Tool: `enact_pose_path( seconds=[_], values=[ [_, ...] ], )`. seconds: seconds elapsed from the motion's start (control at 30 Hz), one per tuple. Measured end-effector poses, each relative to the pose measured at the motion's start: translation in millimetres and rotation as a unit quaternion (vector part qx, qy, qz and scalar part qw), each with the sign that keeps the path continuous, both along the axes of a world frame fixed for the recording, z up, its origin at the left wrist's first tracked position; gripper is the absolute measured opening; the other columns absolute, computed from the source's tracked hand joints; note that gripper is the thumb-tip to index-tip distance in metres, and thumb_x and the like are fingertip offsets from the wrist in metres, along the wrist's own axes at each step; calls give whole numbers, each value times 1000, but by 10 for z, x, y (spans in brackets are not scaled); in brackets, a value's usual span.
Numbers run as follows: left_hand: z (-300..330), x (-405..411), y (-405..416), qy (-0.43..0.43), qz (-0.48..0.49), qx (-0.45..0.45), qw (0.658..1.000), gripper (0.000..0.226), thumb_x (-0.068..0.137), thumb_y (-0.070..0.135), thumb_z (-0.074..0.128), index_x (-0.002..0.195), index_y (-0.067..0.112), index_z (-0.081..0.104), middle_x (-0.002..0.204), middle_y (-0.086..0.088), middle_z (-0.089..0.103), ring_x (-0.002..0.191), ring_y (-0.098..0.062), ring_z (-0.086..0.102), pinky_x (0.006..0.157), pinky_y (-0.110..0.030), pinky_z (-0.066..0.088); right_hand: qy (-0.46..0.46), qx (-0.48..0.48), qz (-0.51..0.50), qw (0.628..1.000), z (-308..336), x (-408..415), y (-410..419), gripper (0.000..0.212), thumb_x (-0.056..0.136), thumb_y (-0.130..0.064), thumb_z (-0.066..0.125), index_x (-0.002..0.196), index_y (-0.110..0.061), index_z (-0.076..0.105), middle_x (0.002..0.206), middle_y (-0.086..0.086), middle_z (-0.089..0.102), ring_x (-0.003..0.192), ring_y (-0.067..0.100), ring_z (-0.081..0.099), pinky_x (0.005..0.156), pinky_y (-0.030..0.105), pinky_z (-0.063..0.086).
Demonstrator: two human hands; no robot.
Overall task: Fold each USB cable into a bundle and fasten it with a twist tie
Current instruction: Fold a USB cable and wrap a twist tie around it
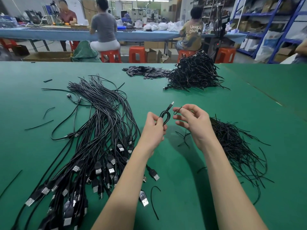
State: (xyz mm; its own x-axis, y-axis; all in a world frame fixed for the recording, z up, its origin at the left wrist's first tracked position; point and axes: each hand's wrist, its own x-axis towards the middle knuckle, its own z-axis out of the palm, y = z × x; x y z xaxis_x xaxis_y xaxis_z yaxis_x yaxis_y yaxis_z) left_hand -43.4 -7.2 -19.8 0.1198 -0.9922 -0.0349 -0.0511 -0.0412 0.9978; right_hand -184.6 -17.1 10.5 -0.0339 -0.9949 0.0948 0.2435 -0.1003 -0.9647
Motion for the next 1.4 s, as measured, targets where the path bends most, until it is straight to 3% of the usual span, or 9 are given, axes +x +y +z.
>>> enact_pose_path(
  seconds=[0.17, 0.33, 0.53, 0.63, 0.77, 0.93, 1.03, 1.2, 1.4],
  values=[
    [-18, -3, -2, -28, 10, -29, 999, 14, 100, 28, 39, 87, 28, 36, 70, 5, 57, 57, -12, 44, 52, -26, 38, 30, -13, 7, 999, -30, 85, 27, 8, 90, 2, 72, 90, -4, 67, 72, 8, 73, 68, 18, 71, 67, 26, 60],
    [1, -12, 37, -99, 10, -72, 992, 15, 95, 36, 38, 80, 32, 34, 72, -2, 56, 62, -20, 44, 63, -40, 39, -40, 60, 92, 993, 27, 116, 52, 8, 88, 1, 73, 93, -4, 75, 80, 6, 76, 67, 12, 70, 66, 18, 57],
    [48, -9, 77, -212, -5, -151, 966, 19, 103, 20, 40, 86, 25, 31, 69, 1, 55, 51, -8, 44, 49, -23, 35, -141, 110, 137, 974, 29, 94, 47, 10, 91, -1, 67, 99, -3, 72, 87, 7, 77, 70, 9, 71, 65, 14, 56],
    [75, -8, 111, -269, -23, -177, 946, 19, 103, 18, 38, 87, 24, 28, 72, -1, 56, 60, -19, 50, 55, -39, 36, -118, 129, 112, 978, 43, 98, 22, 10, 88, 0, 72, 98, -1, 73, 86, 10, 77, 67, 9, 71, 62, 13, 55],
    [79, -12, 116, -163, -15, -152, 975, 14, 93, 30, 37, 81, 25, 31, 69, 1, 55, 53, -9, 40, 53, -28, 32, -101, 126, 98, 982, 68, 135, 7, 8, 86, 3, 73, 93, 1, 74, 85, 12, 77, 67, 11, 71, 62, 13, 55],
    [81, -6, 73, -27, -17, -79, 996, 24, 83, 50, 38, 74, 28, 35, 71, -2, 51, 58, -18, 38, 53, -37, 27, -91, 114, 86, 986, 75, 174, 36, 7, 87, 6, 71, 92, 2, 74, 82, 11, 76, 66, 11, 71, 64, 14, 56],
    [85, 1, 58, -23, -11, -73, 997, 29, 80, 58, 36, 72, 31, 38, 65, 2, 51, 54, -18, 37, 52, -36, 26, -48, 95, 63, 992, 94, 201, 47, 6, 86, 5, 73, 87, -1, 75, 81, 11, 75, 64, 12, 69, 64, 15, 57],
    [42, 13, 67, -76, 49, -85, 992, 24, 95, 41, 34, 77, 27, 39, 73, -5, 55, 61, -21, 43, 59, -39, 34, -29, 92, 55, 994, 93, 216, 63, 6, 84, 4, 77, 84, -2, 77, 76, 13, 75, 62, 17, 69, 64, 19, 59],
    [150, 91, 32, 95, 53, -66, 992, 22, 107, 24, 34, 87, 16, 41, 68, 1, 52, 45, -4, 39, 40, -18, 27, -47, 199, 101, 974, 18, 155, 40, 4, 83, -1, 77, 81, -4, 76, 75, 10, 75, 64, 13, 73, 59, 18, 58]
  ],
)
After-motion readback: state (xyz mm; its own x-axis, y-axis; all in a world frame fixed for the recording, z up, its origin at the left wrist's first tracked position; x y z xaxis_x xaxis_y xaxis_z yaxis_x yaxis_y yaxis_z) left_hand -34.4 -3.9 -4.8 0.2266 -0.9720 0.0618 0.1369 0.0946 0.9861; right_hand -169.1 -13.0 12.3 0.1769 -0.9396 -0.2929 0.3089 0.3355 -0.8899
